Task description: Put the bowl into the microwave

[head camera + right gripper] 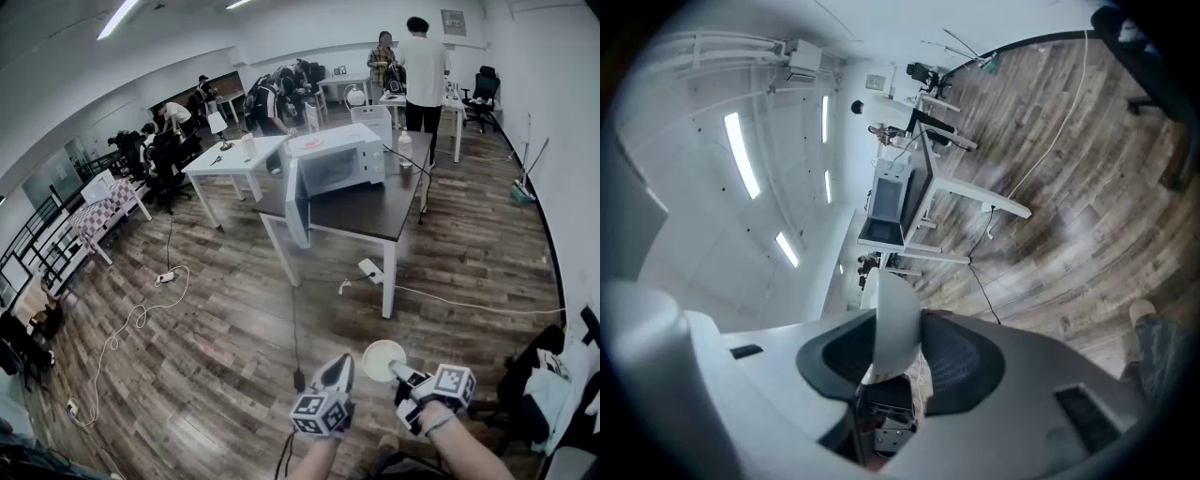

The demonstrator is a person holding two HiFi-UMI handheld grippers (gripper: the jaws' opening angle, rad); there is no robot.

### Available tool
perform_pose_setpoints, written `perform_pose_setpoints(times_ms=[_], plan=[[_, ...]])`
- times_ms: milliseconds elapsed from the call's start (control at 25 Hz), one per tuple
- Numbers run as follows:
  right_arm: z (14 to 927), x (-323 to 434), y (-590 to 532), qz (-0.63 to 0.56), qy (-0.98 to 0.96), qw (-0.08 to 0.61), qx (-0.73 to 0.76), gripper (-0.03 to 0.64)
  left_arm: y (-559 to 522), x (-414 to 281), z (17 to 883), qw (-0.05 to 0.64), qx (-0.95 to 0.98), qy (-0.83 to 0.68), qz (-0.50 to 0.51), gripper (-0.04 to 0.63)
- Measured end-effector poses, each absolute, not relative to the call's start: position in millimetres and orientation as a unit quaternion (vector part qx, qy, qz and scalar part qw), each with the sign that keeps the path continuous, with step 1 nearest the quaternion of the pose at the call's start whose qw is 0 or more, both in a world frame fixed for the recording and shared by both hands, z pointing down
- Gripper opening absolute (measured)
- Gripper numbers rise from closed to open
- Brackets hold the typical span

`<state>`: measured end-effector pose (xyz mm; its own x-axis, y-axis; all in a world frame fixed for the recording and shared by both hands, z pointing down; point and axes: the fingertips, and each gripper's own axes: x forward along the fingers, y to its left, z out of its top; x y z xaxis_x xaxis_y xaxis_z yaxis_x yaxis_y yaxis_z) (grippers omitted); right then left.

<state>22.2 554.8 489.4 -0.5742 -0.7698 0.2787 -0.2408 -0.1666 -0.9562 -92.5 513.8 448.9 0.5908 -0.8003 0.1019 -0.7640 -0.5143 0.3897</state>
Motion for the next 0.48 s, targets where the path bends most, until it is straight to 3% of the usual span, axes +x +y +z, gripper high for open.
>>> perform_pose_setpoints(times_ms=[480], plan=[[499.0,27.5,534.2,-0.633,0.622,0.170,-0.428,0.141,500.2,-79.1,464.5,0.202,0.869,-0.450,-0.035,0.012]])
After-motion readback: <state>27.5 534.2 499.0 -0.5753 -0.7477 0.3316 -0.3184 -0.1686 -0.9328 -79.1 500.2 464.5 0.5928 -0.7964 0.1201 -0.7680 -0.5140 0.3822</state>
